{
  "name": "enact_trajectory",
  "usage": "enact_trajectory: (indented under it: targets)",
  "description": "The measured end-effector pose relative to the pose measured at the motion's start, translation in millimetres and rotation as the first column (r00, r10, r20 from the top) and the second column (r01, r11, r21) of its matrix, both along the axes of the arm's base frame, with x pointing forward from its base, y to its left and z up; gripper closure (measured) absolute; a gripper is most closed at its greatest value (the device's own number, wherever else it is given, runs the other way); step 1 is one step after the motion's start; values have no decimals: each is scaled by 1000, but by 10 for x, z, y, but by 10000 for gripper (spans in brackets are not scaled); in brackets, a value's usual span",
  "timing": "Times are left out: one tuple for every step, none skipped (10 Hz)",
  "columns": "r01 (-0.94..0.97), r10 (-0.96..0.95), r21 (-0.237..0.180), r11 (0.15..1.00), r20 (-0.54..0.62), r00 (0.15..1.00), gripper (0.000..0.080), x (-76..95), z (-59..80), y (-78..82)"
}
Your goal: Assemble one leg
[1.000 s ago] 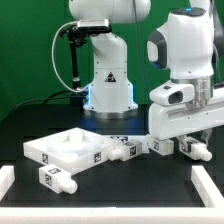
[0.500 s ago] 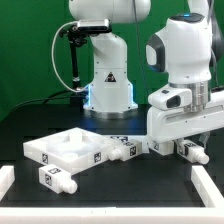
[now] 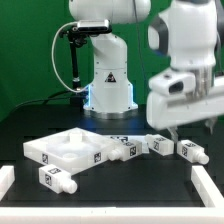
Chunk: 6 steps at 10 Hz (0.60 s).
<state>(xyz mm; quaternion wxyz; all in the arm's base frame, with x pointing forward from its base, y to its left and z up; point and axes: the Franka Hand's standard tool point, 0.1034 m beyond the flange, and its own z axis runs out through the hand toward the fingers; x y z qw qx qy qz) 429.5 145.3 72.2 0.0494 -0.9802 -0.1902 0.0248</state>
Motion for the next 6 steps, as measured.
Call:
enact_trajectory:
  targets:
    - [-33, 33, 0, 999, 11, 999, 152, 2, 83, -240]
    - [-56, 56, 4, 998, 13, 998, 150, 17, 132, -499]
    - [-83, 83, 10, 996, 7, 997, 150, 125, 281, -746]
    - [-56, 56, 8, 998, 24, 998, 150, 185, 310, -768]
    - [-62, 61, 9, 998, 19, 998, 150, 165, 290, -746]
    - [-60, 60, 9, 998, 19, 998, 150, 167, 290, -752]
